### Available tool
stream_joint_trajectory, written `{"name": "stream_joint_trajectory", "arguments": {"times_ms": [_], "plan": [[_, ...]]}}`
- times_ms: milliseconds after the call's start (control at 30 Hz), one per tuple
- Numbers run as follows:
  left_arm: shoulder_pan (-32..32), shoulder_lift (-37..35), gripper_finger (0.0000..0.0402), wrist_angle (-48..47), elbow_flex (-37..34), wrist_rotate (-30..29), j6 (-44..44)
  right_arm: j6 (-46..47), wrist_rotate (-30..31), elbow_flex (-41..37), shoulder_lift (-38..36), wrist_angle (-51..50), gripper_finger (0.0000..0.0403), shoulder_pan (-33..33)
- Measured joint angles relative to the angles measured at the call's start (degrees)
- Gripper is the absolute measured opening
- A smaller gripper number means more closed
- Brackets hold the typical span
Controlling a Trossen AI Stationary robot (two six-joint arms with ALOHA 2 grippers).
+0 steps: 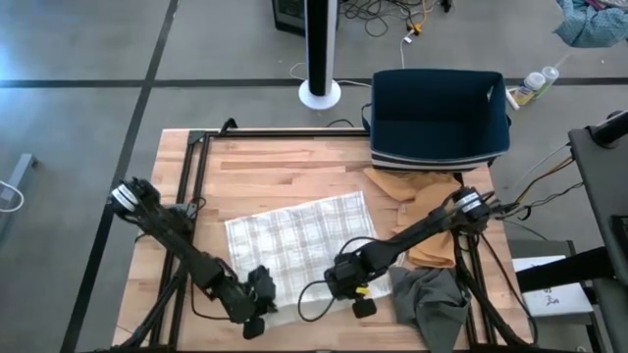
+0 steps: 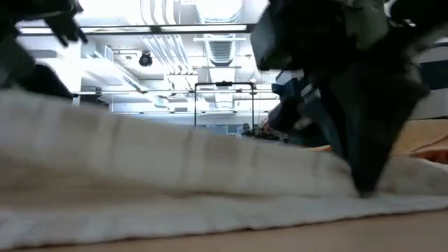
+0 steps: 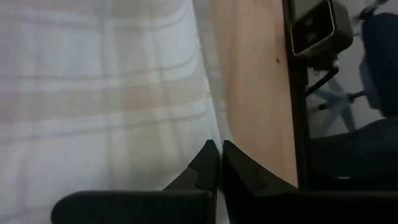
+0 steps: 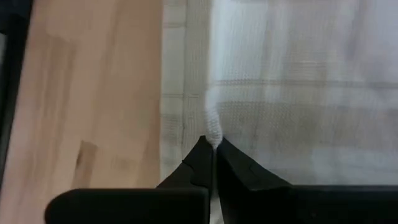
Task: Fold towel
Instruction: Fold the white towel
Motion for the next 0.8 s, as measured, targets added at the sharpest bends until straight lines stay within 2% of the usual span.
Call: {"name": "stream_joint_trajectory", "arguments": {"times_ms": [200, 367, 533, 700, 800], "plan": [[0.3, 7.1, 0.0002, 1.3, 0.5, 1.8, -1.4, 1.9, -1.0, 0.2, 1.6, 1.0, 0.0003, -0.4], [2.0, 5.5, 0.0003, 1.1, -3.4, 2.7, -1.1, 2.7, 0.3, 0.3, 1.2, 1.3, 0.0003, -2.9], [6.6, -4.4, 0.0004, -3.1, -11.8, 2.8, 2.6, -0.3, 6.2, 2.1, 0.7, -1.9, 0.0003, -7.3], [14.7, -19.1, 0.0003, -16.2, -18.7, 2.6, 9.9, -8.4, 14.9, 5.5, 0.6, -6.2, 0.0003, -13.4], [19.4, -28.0, 0.0002, -20.4, -20.4, 5.4, 12.0, -9.7, 16.4, 8.3, 0.3, -10.3, 0.0003, -16.5]]}}
